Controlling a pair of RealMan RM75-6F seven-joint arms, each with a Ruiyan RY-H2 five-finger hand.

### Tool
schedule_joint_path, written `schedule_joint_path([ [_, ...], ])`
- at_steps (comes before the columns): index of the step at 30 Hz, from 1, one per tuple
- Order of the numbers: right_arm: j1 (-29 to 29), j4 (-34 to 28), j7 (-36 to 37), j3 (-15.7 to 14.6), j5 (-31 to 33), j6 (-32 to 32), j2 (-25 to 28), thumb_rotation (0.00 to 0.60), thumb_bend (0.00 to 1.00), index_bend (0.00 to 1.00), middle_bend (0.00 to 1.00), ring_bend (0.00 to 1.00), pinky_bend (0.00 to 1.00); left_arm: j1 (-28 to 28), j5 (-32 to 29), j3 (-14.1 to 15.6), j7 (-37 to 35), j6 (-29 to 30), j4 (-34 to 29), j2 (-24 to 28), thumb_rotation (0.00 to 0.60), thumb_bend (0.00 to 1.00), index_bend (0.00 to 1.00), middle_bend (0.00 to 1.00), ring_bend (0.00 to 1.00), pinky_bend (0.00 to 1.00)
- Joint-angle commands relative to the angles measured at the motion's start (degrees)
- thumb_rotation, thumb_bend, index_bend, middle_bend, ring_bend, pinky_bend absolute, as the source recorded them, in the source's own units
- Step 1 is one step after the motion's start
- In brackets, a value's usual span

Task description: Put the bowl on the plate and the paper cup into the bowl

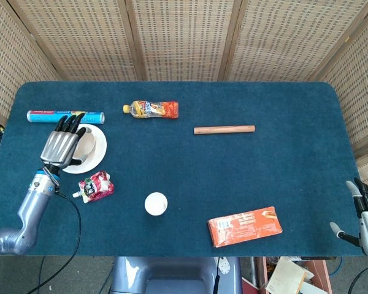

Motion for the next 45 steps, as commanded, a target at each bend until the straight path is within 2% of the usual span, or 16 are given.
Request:
schedule_joint_path([
  [1, -0.1, 0.1, 0.3, 0.0, 0.0, 0.1, 0.1, 0.6, 0.17, 0.0, 0.0, 0.0, 0.0, -1.0, 3.8, 0.9, 3.9, 2.3, -6.0, 0.6, 0.6, 0.25, 0.3, 0.0, 0.0, 0.0],
  [9, -0.2, 0.2, 1.2, 0.1, 0.2, 0.2, 0.3, 0.6, 0.17, 0.0, 0.0, 0.0, 0.0, -3.9, 5.9, 2.8, 10.4, 1.0, -11.1, -3.4, 0.6, 0.25, 0.33, 0.0, 0.0, 0.0],
  [22, -0.7, 0.9, 4.0, 0.5, 0.9, 0.6, 0.9, 0.6, 0.17, 0.0, 0.0, 0.0, 0.0, -7.1, 7.1, 7.5, 21.2, -0.7, -13.7, -12.8, 0.6, 0.26, 0.4, 0.0, 0.0, 0.0],
  [27, -1.0, 1.1, 4.7, 0.6, 1.1, 0.9, 1.0, 0.6, 0.17, 0.0, 0.0, 0.0, 0.0, -6.6, 7.7, 8.7, 21.2, -0.3, -15.8, -12.0, 0.6, 0.26, 0.41, 0.0, 0.0, 0.0],
  [35, -1.1, 0.9, 4.7, 0.7, 1.0, 1.0, 1.1, 0.6, 0.17, 0.0, 0.0, 0.0, 0.0, -4.5, 10.4, 11.7, 19.6, 1.2, -18.9, -6.3, 0.6, 0.26, 0.43, 0.0, 0.0, 0.0],
  [45, -1.1, 0.5, 3.9, 0.6, 1.0, 0.9, 1.1, 0.6, 0.17, 0.0, 0.0, 0.0, 0.0, -3.0, 12.9, 13.9, 16.9, 1.1, -18.4, -5.0, 0.6, 0.27, 0.44, 0.0, 0.0, 0.0],
])
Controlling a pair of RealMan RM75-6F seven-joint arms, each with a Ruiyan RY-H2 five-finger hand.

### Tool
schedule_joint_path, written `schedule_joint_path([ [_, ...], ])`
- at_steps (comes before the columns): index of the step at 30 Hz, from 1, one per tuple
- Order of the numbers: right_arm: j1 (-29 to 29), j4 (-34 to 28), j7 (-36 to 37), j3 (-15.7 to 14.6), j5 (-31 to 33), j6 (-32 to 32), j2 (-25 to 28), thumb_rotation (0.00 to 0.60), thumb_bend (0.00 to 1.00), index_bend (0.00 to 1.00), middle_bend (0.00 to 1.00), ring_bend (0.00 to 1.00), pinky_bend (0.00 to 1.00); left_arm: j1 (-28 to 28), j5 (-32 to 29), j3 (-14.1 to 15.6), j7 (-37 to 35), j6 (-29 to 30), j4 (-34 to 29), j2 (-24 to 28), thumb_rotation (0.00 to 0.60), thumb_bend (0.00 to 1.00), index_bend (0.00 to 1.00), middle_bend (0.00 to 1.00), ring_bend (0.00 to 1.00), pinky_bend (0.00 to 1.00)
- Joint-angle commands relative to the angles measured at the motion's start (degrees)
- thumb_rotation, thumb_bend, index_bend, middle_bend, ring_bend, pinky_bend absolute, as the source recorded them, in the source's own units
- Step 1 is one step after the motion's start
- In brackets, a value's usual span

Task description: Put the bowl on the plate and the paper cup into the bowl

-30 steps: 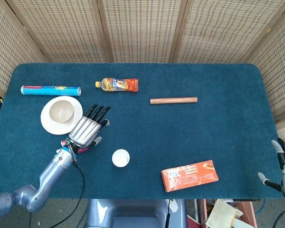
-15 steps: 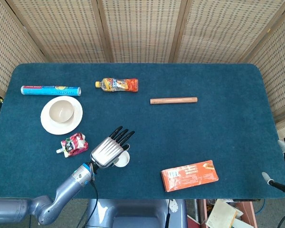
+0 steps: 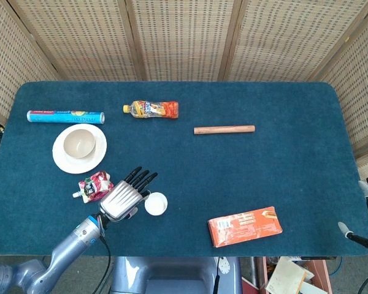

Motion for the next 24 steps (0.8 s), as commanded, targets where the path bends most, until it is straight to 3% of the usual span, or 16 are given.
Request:
schedule_joint_path([
  [1, 0.0, -0.1, -0.1, 0.0, 0.1, 0.0, 0.0, 0.6, 0.17, 0.0, 0.0, 0.0, 0.0, 0.3, 0.6, 0.4, -0.4, -0.2, 0.6, -0.4, 0.6, 0.27, 0.44, 0.0, 0.0, 0.0],
  [14, -0.3, 0.1, 0.8, 0.1, 0.2, 0.2, 0.3, 0.6, 0.17, 0.0, 0.0, 0.0, 0.0, -0.7, -1.3, -0.3, 2.8, -2.9, 5.9, -7.3, 0.6, 0.27, 0.46, 0.0, 0.0, 0.0],
  [24, -0.5, 0.0, 1.2, 0.0, -0.3, 0.6, 0.4, 0.6, 0.17, 0.0, 0.0, 0.0, 0.0, -0.3, -1.3, -1.0, 2.4, -1.7, 9.4, -10.7, 0.6, 0.31, 0.63, 0.0, 0.0, 0.0],
])
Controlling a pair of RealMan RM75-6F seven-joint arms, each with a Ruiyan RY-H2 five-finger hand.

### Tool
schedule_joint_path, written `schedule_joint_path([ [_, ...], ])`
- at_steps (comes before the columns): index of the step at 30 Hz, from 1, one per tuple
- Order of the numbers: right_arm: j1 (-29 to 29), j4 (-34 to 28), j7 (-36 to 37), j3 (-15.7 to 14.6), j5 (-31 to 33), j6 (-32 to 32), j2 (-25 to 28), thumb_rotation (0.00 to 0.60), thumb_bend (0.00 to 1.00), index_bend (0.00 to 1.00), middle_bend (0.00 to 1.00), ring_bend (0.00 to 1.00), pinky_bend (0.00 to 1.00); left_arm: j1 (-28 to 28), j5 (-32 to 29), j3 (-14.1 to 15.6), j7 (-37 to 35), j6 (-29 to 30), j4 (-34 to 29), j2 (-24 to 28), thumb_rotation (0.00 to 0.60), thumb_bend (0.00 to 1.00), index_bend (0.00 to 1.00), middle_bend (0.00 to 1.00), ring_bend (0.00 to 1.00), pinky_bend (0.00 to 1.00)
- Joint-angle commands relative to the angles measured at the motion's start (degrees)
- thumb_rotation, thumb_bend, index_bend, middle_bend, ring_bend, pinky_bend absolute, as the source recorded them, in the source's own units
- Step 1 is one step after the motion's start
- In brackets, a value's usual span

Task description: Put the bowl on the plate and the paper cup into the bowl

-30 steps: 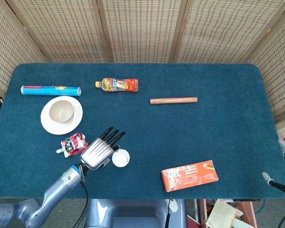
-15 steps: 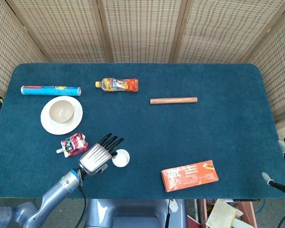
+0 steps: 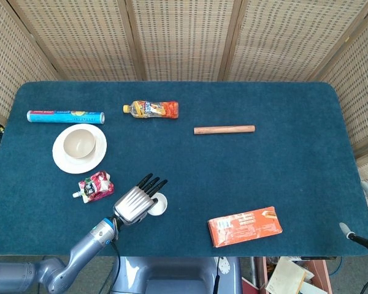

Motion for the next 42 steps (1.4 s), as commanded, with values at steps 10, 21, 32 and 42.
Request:
schedule_joint_path([
  [10, -0.2, -0.2, 0.0, -0.1, -0.5, 0.4, 0.1, 0.6, 0.17, 0.0, 0.0, 0.0, 0.0, 0.9, 0.9, -1.2, -2.5, 2.0, -0.8, 2.9, 0.6, 0.36, 0.65, 0.0, 0.0, 0.0],
  [21, -0.2, -0.3, -0.4, -0.2, -1.1, 0.7, 0.0, 0.6, 0.17, 0.0, 0.0, 0.0, 0.0, 2.3, -2.8, -4.7, -6.2, 3.8, -1.9, 12.9, 0.6, 0.36, 0.65, 0.0, 0.0, 0.0],
  [32, 0.1, -0.6, -1.5, -0.3, -1.1, 0.2, -0.2, 0.6, 0.17, 0.0, 0.0, 0.0, 0.0, 1.2, -15.9, -8.4, -8.5, -1.9, 2.6, 21.2, 0.6, 0.37, 0.65, 0.0, 0.0, 0.0],
  [42, 0.1, -0.5, -1.3, -0.2, -0.7, -0.1, -0.2, 0.6, 0.17, 0.0, 0.0, 0.0, 0.0, -0.6, -28.4, -9.3, -9.0, -6.7, 6.6, 23.3, 0.6, 0.37, 0.65, 0.0, 0.0, 0.0],
])
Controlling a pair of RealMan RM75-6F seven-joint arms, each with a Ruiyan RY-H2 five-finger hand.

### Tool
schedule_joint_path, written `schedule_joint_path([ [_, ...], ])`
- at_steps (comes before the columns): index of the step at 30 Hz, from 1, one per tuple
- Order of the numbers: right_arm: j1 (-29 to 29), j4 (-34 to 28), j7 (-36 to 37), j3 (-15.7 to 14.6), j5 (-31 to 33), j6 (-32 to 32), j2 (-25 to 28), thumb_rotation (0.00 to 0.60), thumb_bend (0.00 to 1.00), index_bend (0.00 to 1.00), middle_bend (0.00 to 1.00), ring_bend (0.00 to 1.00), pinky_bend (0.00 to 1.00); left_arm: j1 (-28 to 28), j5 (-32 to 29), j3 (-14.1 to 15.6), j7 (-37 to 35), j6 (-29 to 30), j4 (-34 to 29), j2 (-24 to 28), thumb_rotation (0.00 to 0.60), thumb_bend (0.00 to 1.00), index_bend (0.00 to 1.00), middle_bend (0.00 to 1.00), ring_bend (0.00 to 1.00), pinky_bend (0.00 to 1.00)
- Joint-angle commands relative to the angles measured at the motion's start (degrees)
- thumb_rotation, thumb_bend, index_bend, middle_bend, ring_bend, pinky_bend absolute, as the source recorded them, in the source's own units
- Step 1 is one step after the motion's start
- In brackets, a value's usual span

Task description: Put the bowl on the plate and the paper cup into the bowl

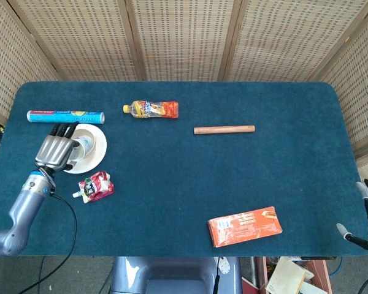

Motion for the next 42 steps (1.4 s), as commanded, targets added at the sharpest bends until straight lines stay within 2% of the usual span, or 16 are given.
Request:
schedule_joint_path([
  [1, 0.0, 0.0, 0.0, 0.0, 0.0, 0.0, 0.0, 0.6, 0.17, 0.0, 0.0, 0.0, 0.0, -0.7, -2.8, 0.0, 0.0, -1.1, 1.8, 0.6, 0.6, 0.37, 0.65, 0.0, 0.0, 0.0],
  [10, 0.0, 0.1, 0.1, 0.0, 0.1, -0.1, 0.0, 0.6, 0.17, 0.0, 0.0, 0.0, 0.0, -1.7, -8.0, 1.0, 0.0, -3.0, 5.7, 0.0, 0.6, 0.37, 0.65, 0.0, 0.0, 0.0],
  [19, 0.1, 0.2, 0.2, 0.0, 0.3, -0.3, 0.0, 0.6, 0.17, 0.0, 0.0, 0.0, 0.0, -3.2, -11.4, 2.1, 0.8, -4.3, 9.7, -3.3, 0.6, 0.37, 0.65, 0.0, 0.0, 0.0],
  [24, 0.0, 0.3, 0.3, 0.0, 0.3, -0.3, 0.0, 0.6, 0.17, 0.0, 0.0, 0.0, 0.0, -3.8, -12.0, 2.6, 1.0, -4.7, 11.3, -4.8, 0.6, 0.37, 0.65, 0.0, 0.0, 0.0],
  [36, 0.2, 0.4, 0.2, 0.1, 0.6, -0.6, -0.1, 0.6, 0.17, 0.0, 0.0, 0.0, 0.0, -5.0, -12.9, 3.0, 0.8, -5.1, 15.4, -9.0, 0.6, 0.37, 0.55, 0.0, 0.0, 0.0],
  [42, 0.2, 0.3, 0.6, -0.1, 0.1, -0.7, -0.1, 0.6, 0.17, 0.0, 0.0, 0.0, 0.0, -5.0, -13.5, 2.6, -0.8, -5.5, 17.6, -11.2, 0.6, 0.37, 0.54, 0.0, 0.0, 0.0],
])
